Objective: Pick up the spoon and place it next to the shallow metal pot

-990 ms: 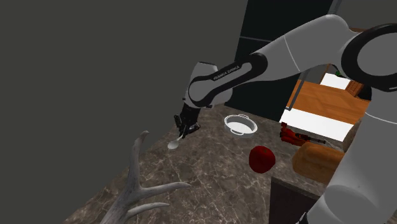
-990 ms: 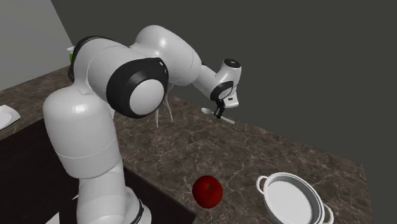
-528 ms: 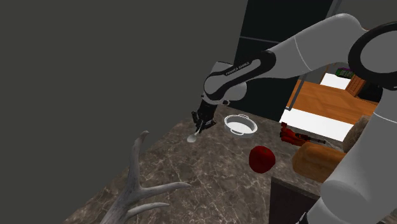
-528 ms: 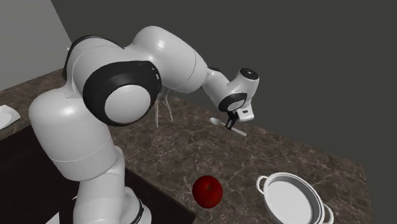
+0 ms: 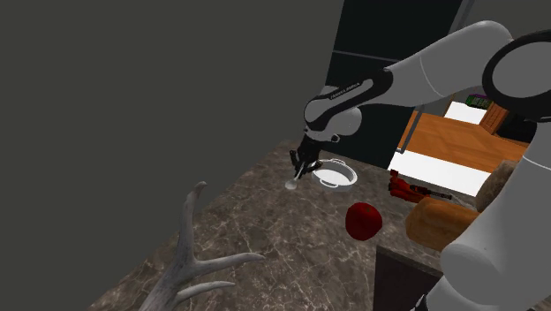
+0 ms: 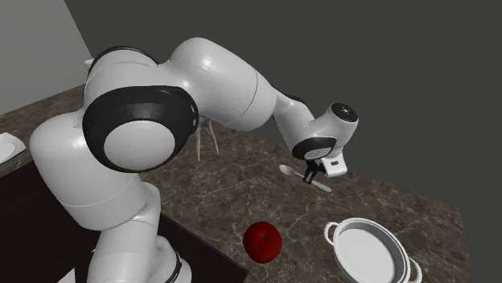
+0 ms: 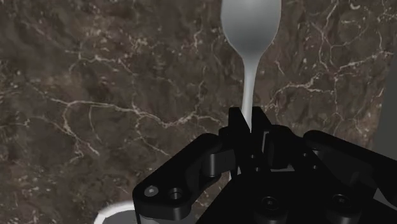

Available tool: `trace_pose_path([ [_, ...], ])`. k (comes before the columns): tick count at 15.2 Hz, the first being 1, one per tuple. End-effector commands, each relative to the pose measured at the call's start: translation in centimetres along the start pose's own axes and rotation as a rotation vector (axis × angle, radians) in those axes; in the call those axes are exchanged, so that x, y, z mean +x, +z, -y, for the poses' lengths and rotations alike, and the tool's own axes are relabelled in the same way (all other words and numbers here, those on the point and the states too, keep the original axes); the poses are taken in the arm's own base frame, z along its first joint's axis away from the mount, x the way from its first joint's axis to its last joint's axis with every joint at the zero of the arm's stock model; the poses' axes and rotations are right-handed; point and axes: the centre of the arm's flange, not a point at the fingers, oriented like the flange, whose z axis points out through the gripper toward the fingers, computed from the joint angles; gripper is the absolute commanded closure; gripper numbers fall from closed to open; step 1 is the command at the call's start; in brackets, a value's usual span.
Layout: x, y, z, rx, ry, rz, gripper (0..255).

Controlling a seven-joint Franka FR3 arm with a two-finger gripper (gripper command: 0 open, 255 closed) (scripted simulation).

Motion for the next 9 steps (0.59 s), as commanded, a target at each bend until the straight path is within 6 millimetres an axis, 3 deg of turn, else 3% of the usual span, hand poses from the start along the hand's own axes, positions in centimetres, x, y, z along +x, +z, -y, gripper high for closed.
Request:
trace_pose_path([
  [1,2.2,-0.8,-1.3,0.000,-0.002,0.000,255],
  [5,6.5,-1.8,-3.9,0.000,-0.002,0.000,255],
  [9,6.8,0.3,-4.3,0.000,-0.002,0.000,255],
])
